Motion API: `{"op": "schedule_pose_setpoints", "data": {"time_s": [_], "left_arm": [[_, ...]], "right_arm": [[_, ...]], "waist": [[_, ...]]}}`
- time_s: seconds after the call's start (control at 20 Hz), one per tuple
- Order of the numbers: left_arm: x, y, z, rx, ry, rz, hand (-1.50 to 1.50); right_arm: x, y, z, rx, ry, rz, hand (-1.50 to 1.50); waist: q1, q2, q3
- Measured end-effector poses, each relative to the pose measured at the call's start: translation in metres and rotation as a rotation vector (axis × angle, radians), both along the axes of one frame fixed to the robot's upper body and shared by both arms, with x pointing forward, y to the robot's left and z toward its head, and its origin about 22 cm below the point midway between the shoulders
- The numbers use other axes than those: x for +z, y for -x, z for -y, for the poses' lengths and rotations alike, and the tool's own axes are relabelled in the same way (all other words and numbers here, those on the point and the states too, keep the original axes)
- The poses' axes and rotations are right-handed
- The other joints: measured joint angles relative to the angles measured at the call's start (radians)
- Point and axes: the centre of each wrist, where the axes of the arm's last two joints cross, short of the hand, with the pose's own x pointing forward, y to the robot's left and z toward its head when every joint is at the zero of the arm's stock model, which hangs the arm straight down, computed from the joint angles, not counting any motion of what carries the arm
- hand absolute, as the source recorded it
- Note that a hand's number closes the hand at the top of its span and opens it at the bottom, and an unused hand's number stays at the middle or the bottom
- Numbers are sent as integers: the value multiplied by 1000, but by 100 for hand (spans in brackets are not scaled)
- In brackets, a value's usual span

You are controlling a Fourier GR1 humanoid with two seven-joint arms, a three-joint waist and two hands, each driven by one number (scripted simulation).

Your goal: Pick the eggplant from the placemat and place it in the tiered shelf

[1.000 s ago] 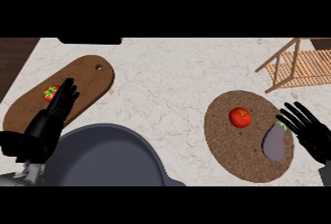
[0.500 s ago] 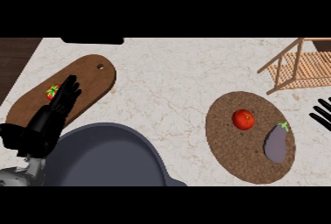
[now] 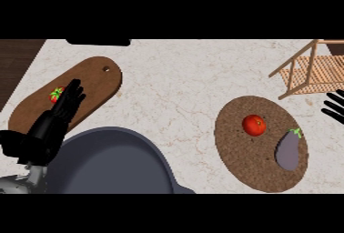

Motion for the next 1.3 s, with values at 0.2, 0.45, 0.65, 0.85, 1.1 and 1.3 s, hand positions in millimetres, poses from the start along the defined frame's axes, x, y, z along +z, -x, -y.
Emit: {"op": "schedule_pose_setpoints", "data": {"time_s": [0.2,0.45,0.65,0.85,1.1,1.3], "left_arm": [[-1,0,0,5,1,-2,0],[-6,1,0,11,-14,-3,0],[-2,-2,-2,13,-12,-8,0],[-3,-3,-4,14,-19,-13,0],[-2,-4,-6,23,-21,-11,0],[-4,-3,-6,25,-20,-15,0]], "right_arm": [[11,-15,-11,85,97,2,-150],[10,-30,-34,172,196,5,-150],[10,-38,-43,197,248,13,-150],[11,-46,-54,246,296,16,-150],[9,-50,-64,313,353,-4,-150],[9,-53,-71,363,403,-12,-150]], "waist": [[-5,-2,1],[-11,-4,2],[-14,-5,2],[-18,-7,2],[-19,-6,1],[-20,-7,1]]}}
